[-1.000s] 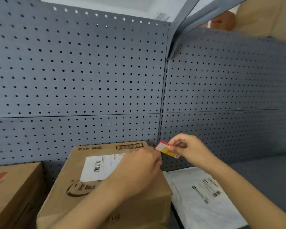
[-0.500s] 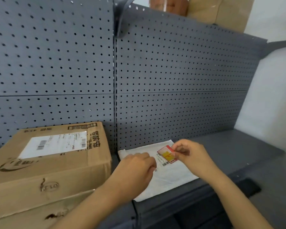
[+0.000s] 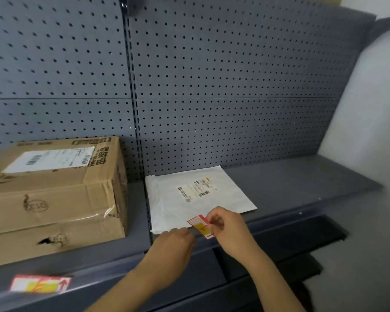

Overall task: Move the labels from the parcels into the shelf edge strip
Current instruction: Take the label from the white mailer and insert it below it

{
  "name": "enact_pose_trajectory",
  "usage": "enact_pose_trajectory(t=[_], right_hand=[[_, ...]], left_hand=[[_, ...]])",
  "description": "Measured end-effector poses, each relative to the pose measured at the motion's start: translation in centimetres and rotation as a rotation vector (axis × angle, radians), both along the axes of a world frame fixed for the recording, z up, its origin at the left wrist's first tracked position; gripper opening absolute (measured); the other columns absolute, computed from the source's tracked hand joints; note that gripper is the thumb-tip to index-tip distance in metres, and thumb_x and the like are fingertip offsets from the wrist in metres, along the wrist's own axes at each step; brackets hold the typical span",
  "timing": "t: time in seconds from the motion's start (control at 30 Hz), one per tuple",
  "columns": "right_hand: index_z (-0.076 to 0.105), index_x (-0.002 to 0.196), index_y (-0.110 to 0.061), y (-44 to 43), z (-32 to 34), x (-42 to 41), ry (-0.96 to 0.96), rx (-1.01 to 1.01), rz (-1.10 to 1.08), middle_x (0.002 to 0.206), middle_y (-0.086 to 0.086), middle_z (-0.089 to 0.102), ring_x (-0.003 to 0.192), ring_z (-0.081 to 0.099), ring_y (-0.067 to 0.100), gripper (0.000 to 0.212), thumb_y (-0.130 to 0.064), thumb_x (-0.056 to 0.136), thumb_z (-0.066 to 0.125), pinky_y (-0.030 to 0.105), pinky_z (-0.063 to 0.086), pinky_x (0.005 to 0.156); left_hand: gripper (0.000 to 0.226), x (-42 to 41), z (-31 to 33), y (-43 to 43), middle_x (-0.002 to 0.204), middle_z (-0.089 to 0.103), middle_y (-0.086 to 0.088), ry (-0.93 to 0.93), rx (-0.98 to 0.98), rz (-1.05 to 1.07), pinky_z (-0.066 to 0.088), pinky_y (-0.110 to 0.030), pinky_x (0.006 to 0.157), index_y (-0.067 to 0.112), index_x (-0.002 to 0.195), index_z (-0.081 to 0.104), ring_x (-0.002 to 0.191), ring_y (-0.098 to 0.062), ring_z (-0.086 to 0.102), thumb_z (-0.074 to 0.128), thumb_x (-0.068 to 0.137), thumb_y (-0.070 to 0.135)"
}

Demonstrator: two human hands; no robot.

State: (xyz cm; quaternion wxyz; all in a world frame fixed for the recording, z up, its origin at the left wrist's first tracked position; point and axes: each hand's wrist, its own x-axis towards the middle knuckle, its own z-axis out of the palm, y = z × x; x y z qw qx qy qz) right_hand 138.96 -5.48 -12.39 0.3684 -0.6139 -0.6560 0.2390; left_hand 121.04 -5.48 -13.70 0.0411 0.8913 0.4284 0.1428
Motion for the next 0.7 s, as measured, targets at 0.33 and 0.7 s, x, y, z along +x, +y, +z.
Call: enact_pose_trajectory(t=[0.33, 0.7], right_hand=[[0.062, 0.085, -0.022, -0.3, -1.8, 1.3, 0.043, 0.05, -0.04, 0.089, -0.01, 0.067, 0.085, 0.059, -0.01, 0.02, -0.002, 0.087, 0.061, 0.003, 0.047, 0.066], [0.061, 0.086, -0.03, -0.4, -2.7, 1.5, -0.148, 0.128, 0.016, 0.091, -0.013, 0.062, 0.089, 0.057, 0.001, 0.023, -0.008, 0.086, 0.062, 0.014, 0.05, 0.076]], left_hand=[[0.04, 1.1, -3.4, -0.1, 0.123, 0.048, -0.007, 0.143, 0.075, 0.089, 0.035, -0.035, 0.092, 0.017, 0.127, 0.047, 0.115, -0.028, 0.042, 0.043, 0.088, 0.007], [0.046, 1.1, -4.8, -0.4, 0.125, 0.044, -0.008, 0.106, 0.04, 0.081, 0.035, -0.034, 0.092, 0.016, 0.127, 0.045, 0.11, -0.028, 0.043, 0.045, 0.083, 0.003]])
